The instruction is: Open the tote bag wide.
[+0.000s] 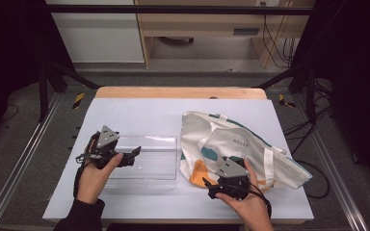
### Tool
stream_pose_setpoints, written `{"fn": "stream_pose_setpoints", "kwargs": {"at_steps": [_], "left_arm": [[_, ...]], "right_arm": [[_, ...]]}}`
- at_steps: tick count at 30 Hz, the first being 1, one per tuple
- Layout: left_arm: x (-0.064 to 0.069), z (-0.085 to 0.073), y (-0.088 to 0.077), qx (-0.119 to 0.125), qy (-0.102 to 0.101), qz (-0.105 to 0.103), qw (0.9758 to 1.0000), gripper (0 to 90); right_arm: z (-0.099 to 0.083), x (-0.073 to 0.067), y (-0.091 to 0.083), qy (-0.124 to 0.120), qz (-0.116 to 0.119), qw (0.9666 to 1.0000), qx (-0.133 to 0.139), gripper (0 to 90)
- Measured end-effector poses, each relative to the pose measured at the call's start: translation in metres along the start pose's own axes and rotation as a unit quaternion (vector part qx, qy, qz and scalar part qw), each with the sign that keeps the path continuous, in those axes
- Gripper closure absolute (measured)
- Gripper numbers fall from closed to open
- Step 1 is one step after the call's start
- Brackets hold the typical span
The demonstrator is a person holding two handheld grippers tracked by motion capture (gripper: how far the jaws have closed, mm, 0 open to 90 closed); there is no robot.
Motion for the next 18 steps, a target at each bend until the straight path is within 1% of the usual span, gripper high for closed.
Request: {"fn": "stream_pose_setpoints", "kwargs": {"at_steps": [3,7,8,10,11,12,13,15,16,17,18], "left_arm": [[0.001,-0.001,0.001,-0.004,0.001,0.001,1.0,5.4],[0.002,-0.001,0.001,-0.009,0.005,0.0,1.0,5.4],[0.002,-0.001,0.001,-0.009,0.006,0.001,0.9999,5.5],[0.002,-0.001,0.0,-0.008,0.006,0.001,0.9999,5.5],[0.002,-0.001,0.0,-0.008,0.006,0.001,0.9999,5.5],[0.002,0.0,-0.001,-0.008,0.007,0.001,0.9999,5.5],[0.003,-0.001,-0.001,-0.008,0.007,0.001,0.9999,5.5],[0.005,-0.002,0.0,-0.013,0.01,-0.004,0.9999,5.7],[0.005,-0.002,0.0,-0.013,0.01,-0.004,0.9999,5.7],[0.005,-0.001,0.0,-0.014,0.011,-0.004,0.9998,5.7],[0.007,-0.001,0.001,-0.012,0.012,-0.007,0.9998,5.7]], "right_arm": [[0.0,0.003,-0.003,0.005,-0.007,1.0,0.003,9.9],[-0.002,0.005,-0.003,0.004,-0.007,1.0,0.001,10.8],[-0.001,0.005,-0.005,0.002,-0.008,1.0,0.002,16.0],[0.0,0.004,-0.006,-0.002,-0.006,1.0,0.004,16.9],[0.002,0.004,-0.009,-0.006,-0.007,0.9999,0.005,22.0],[0.002,0.004,-0.009,-0.006,-0.007,0.9999,0.005,22.0],[0.003,0.003,-0.01,-0.01,-0.006,0.9999,0.006,24.7],[0.007,-0.003,-0.015,-0.014,0.015,0.9998,0.003,26.4],[0.007,-0.003,-0.015,-0.014,0.015,0.9998,0.003,26.4],[0.009,-0.003,-0.017,-0.02,0.012,0.9997,0.001,26.6],[0.013,-0.004,-0.022,-0.022,0.015,0.9996,0.003,26.5]]}}
Point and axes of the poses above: each handheld gripper's, and its own axes: y roughly forward along the jaws, z roughly out of its top, x roughly to its right, the point moved 10 cm from there along y, roughly forward along the jaws, and after that the axes turned 2 degrees about -x, right-handed, at the moved point
